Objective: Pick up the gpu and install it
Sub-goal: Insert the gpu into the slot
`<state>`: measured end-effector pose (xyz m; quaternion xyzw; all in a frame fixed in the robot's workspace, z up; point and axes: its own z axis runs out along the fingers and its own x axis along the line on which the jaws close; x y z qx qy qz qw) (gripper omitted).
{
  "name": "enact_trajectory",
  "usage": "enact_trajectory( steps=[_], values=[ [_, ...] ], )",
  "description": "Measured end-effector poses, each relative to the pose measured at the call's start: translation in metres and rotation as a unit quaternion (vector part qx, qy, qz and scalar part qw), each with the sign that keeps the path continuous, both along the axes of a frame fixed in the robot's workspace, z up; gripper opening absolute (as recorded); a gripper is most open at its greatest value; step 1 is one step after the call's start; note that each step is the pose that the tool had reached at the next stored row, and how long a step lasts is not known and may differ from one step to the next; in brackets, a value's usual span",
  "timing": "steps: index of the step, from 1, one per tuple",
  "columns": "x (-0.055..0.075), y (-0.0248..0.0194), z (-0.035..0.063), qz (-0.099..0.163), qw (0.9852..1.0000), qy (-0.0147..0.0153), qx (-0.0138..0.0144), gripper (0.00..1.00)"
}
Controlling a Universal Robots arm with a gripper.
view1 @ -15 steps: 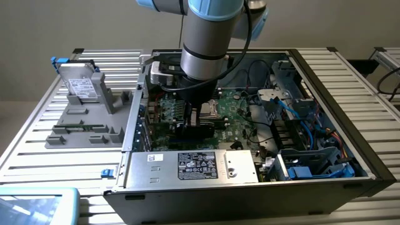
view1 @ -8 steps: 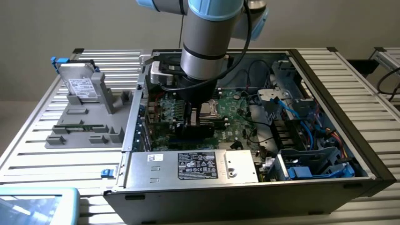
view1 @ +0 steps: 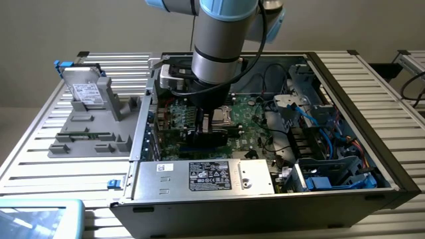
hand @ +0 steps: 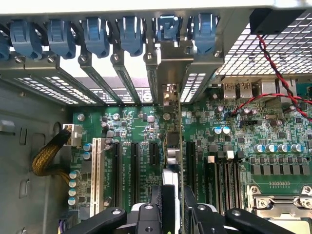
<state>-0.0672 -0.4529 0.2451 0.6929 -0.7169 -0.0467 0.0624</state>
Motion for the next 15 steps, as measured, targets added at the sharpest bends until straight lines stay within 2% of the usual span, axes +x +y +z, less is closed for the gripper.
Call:
enact_trajectory(
  steps=[15],
  values=[
    [-0.0002,-0.0007,-0.0005,0.004,1.0,0.0,0.0,0.29]
  ],
)
